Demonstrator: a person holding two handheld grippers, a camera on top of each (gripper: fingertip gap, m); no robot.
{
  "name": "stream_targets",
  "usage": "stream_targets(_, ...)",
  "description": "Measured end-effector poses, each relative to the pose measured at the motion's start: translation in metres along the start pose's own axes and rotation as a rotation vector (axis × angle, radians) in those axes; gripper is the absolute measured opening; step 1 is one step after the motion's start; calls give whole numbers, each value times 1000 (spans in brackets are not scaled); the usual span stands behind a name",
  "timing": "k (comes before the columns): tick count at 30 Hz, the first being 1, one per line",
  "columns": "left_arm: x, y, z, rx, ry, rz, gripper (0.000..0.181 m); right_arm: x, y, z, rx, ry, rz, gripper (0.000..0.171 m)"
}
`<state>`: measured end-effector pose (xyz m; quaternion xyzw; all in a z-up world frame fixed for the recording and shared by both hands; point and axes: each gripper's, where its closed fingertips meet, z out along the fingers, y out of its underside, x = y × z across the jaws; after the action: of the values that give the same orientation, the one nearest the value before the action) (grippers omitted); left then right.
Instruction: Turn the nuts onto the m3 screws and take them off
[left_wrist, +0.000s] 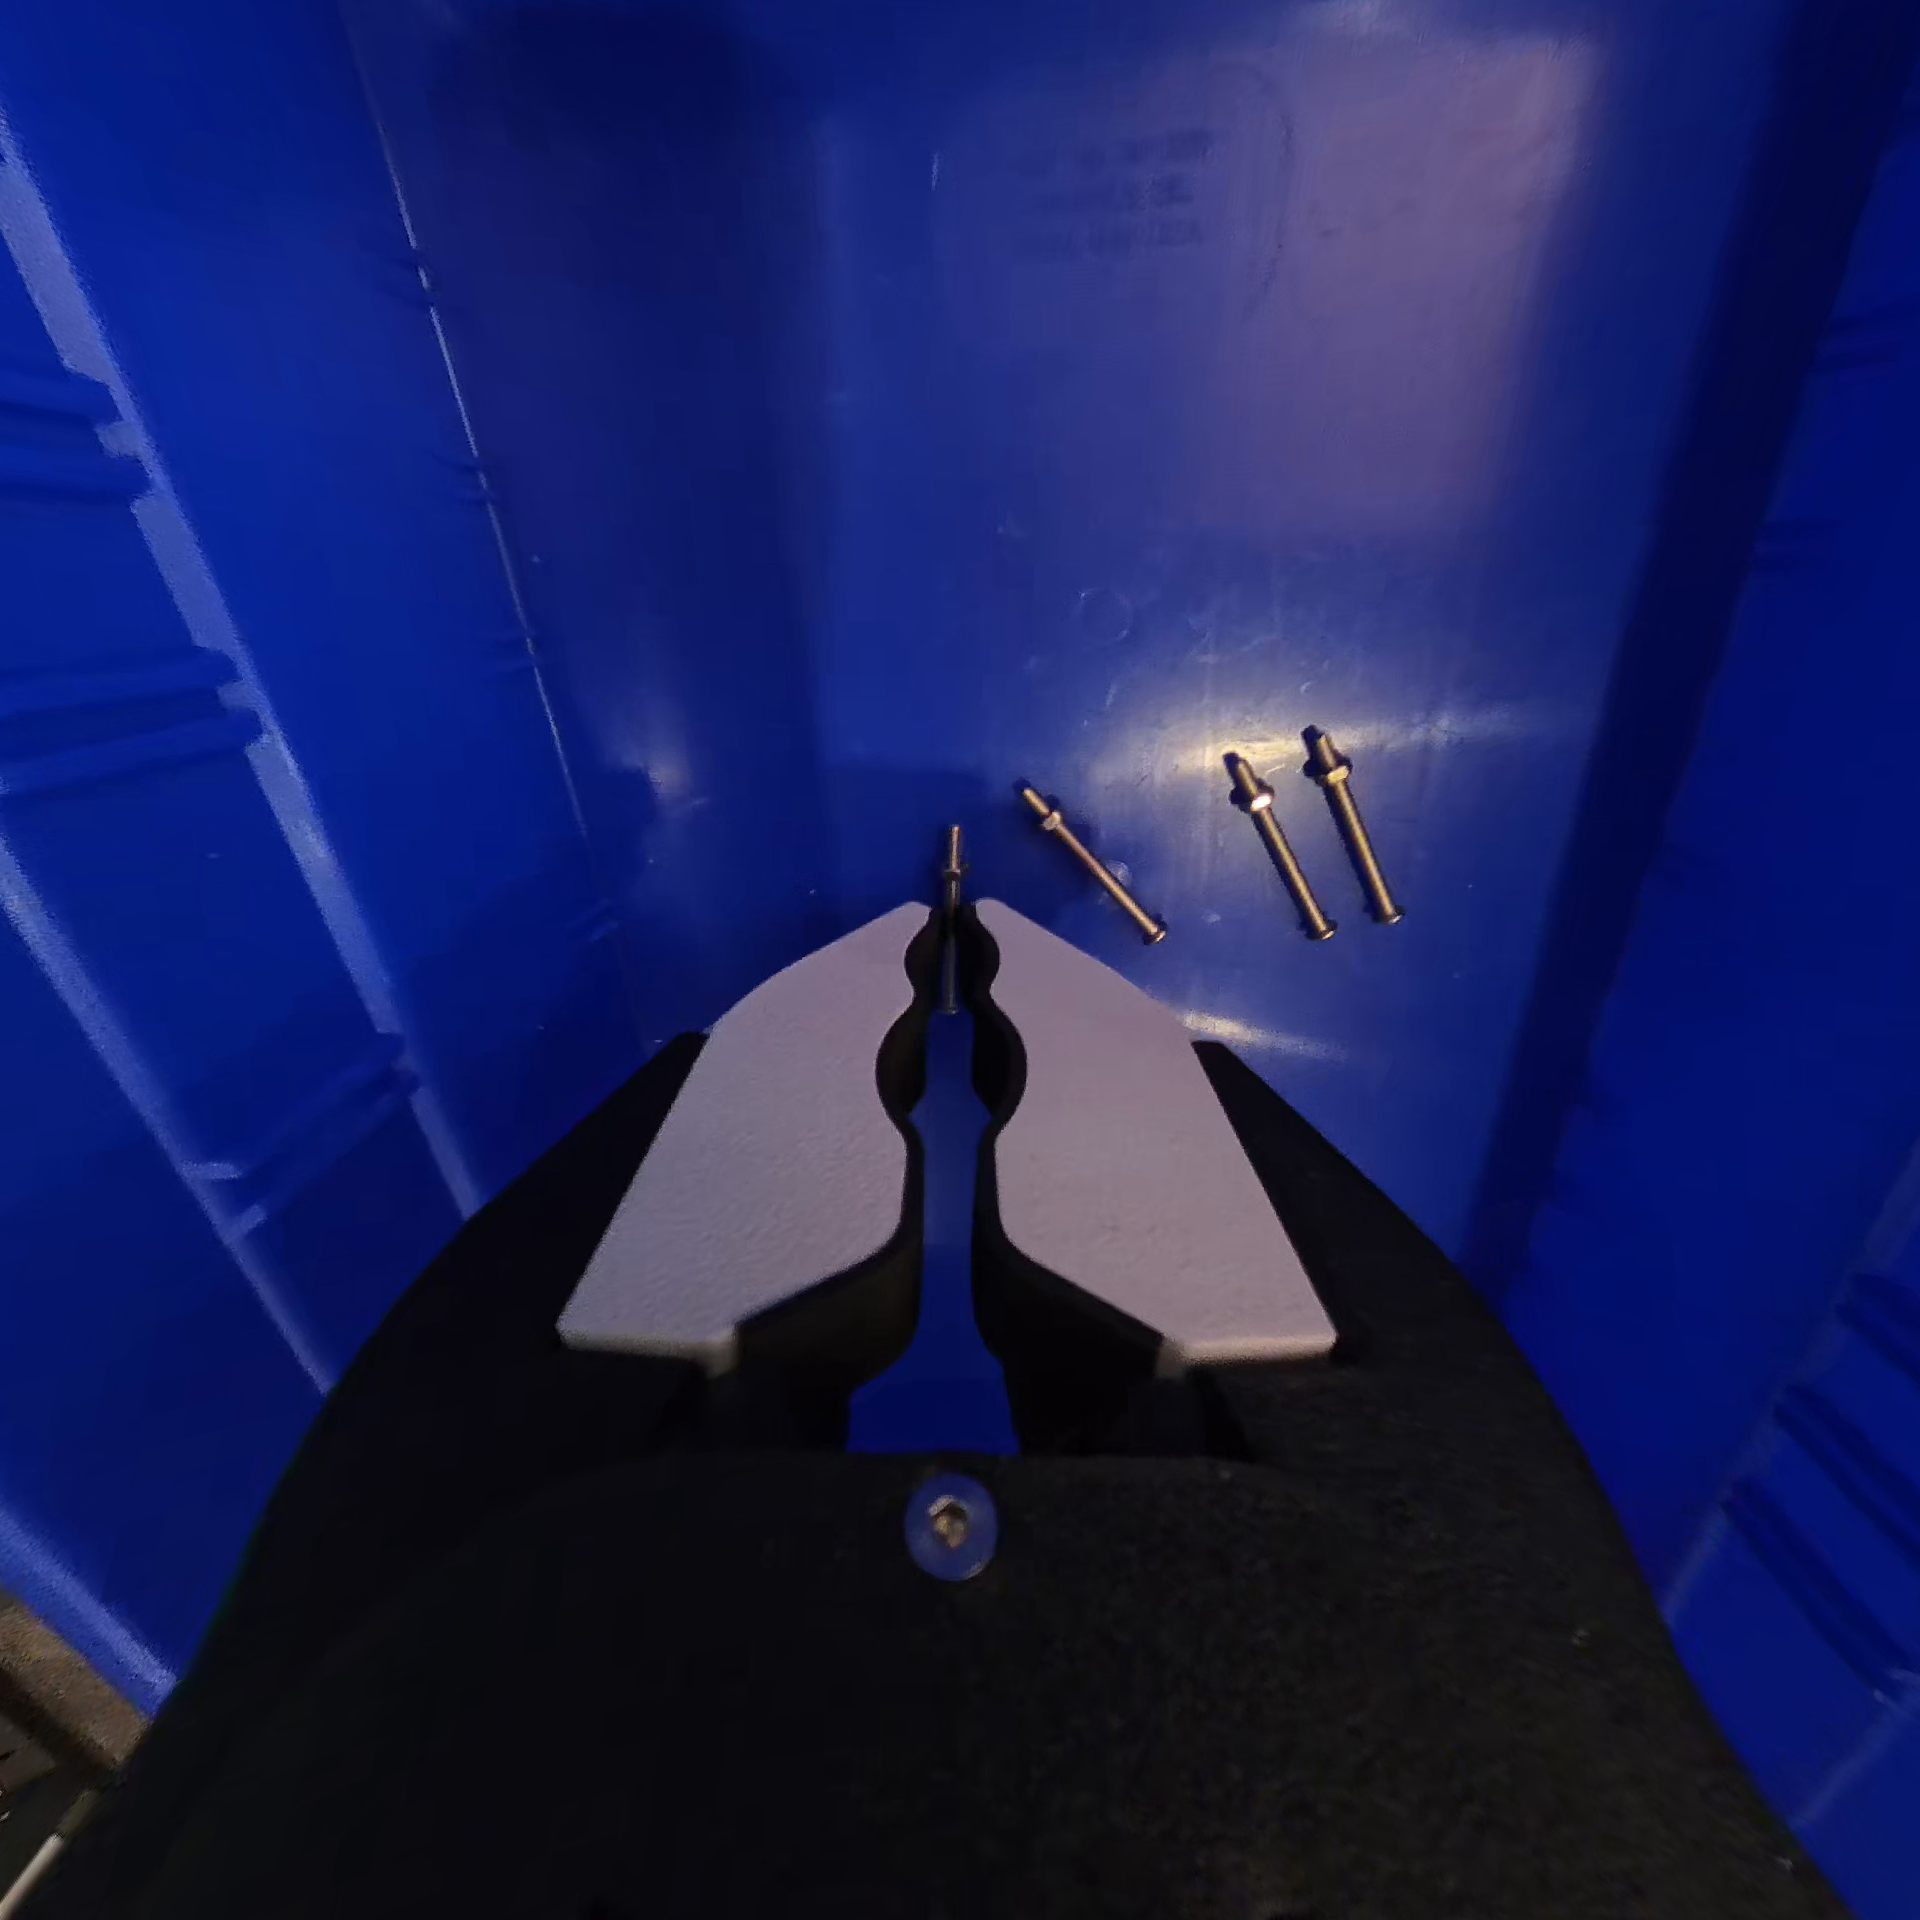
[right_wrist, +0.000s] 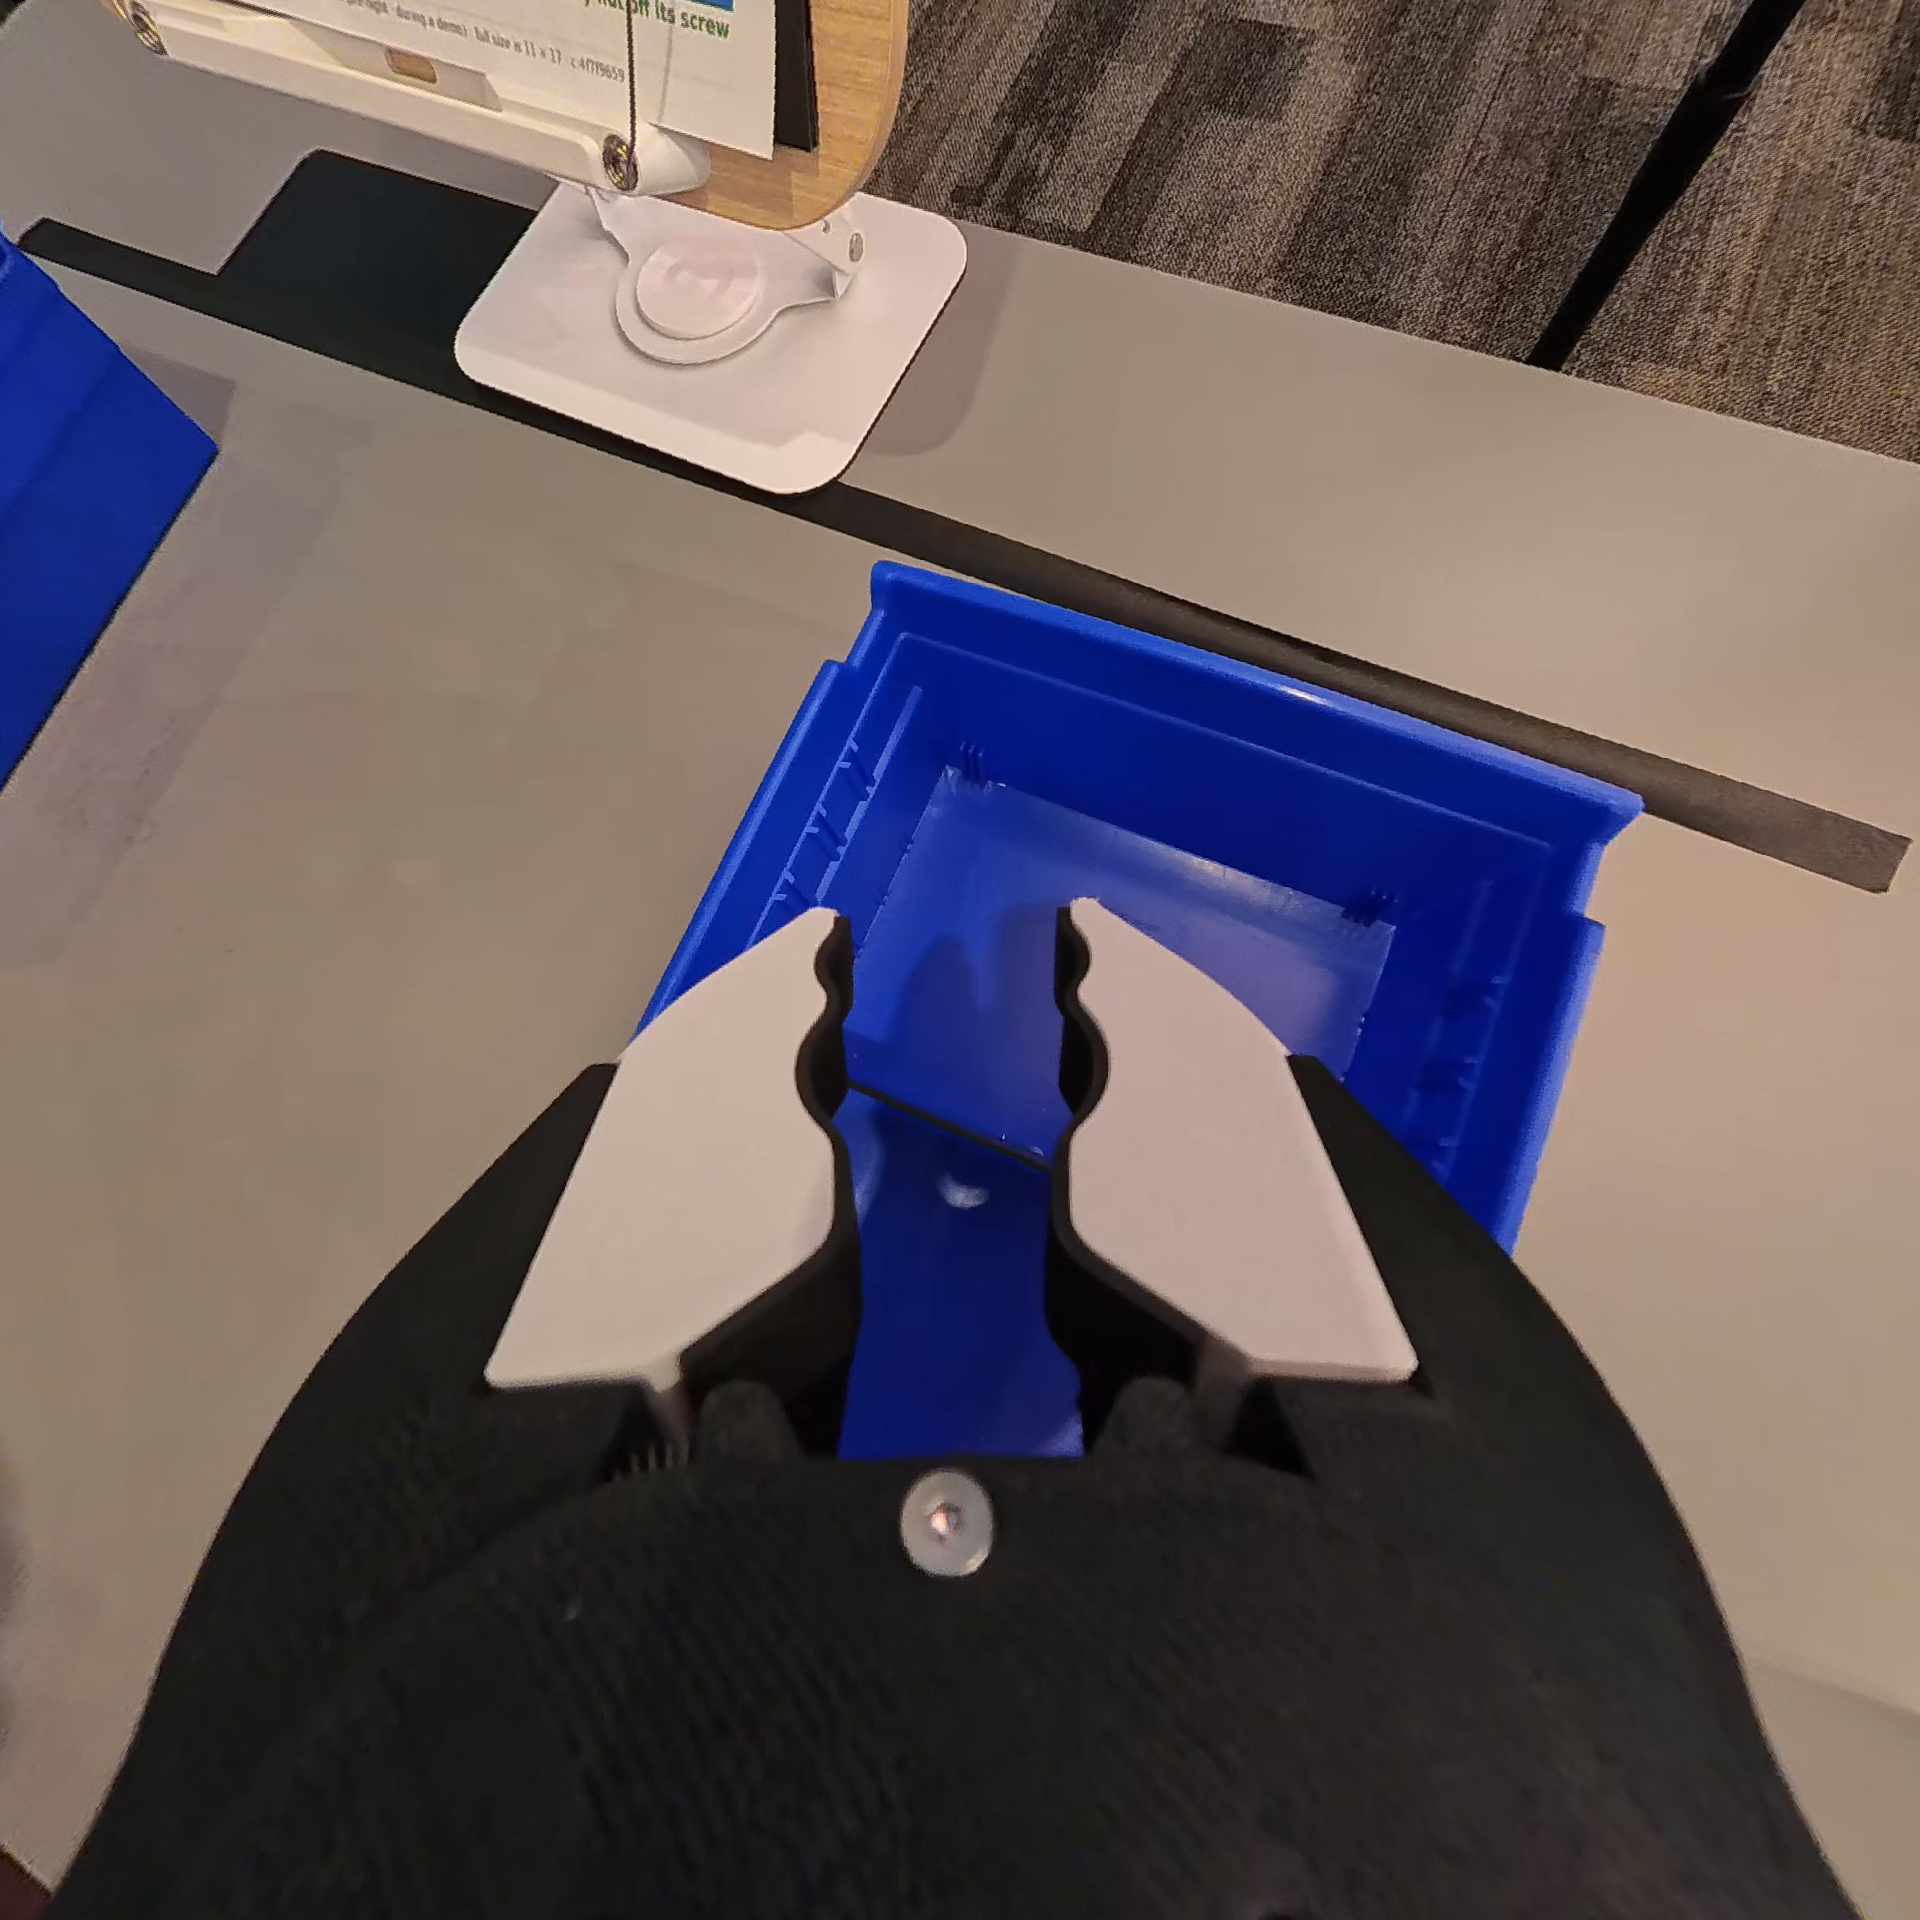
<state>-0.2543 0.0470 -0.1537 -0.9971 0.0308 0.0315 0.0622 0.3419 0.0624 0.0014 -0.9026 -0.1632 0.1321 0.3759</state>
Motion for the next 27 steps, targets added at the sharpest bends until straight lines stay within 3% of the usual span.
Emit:
stream_targets(4,-1,-7,-16,86,55,-22,3,1,-1,-1,4,0,0,38)
stream_targets(7,2,-19,-51,233,104,-5,3,1,-1,-2,6,2,-2,39)
stream_targets(13,68,-32,-187,694,456,125,2,-7,-9,-2,29,9,-37,39)
stream_targets(17,122,-20,-250,884,569,308,2,-37,-33,-8,145,-45,-130,38)
stream_targets(21,192,3,-288,1004,748,536,2,-103,-73,-30,419,-233,-284,38)
stream_targets(27,272,35,-311,1059,993,783,2,-236,-86,-70,687,-779,-332,41)
